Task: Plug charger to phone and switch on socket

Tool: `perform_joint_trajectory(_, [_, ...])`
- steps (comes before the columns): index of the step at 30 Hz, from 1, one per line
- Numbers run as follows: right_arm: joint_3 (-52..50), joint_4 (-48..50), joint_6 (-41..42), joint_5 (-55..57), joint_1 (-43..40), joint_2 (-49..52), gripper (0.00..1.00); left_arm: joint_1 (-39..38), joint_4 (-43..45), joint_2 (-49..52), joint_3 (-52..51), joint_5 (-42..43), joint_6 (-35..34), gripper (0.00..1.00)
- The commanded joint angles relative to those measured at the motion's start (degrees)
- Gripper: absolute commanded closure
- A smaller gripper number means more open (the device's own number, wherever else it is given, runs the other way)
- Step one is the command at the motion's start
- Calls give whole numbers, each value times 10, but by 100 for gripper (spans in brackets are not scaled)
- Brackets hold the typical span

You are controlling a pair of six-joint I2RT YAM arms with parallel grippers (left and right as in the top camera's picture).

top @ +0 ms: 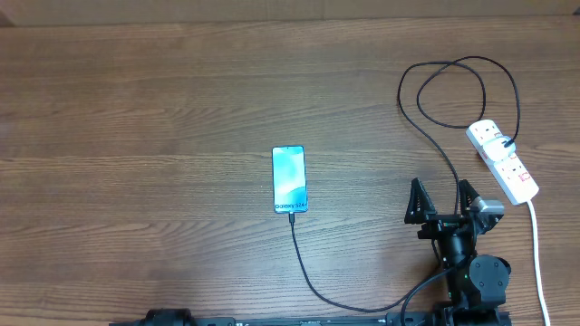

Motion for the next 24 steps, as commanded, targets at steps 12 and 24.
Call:
perform_joint_trajectory(12, [-6,3,-2,5,-2,-6,0,-3,0,-3,0,-6,-5,0])
perform_joint_trajectory(24, [-6,3,-2,5,-2,-6,0,-5,19,-3,-26,-3,-24,0])
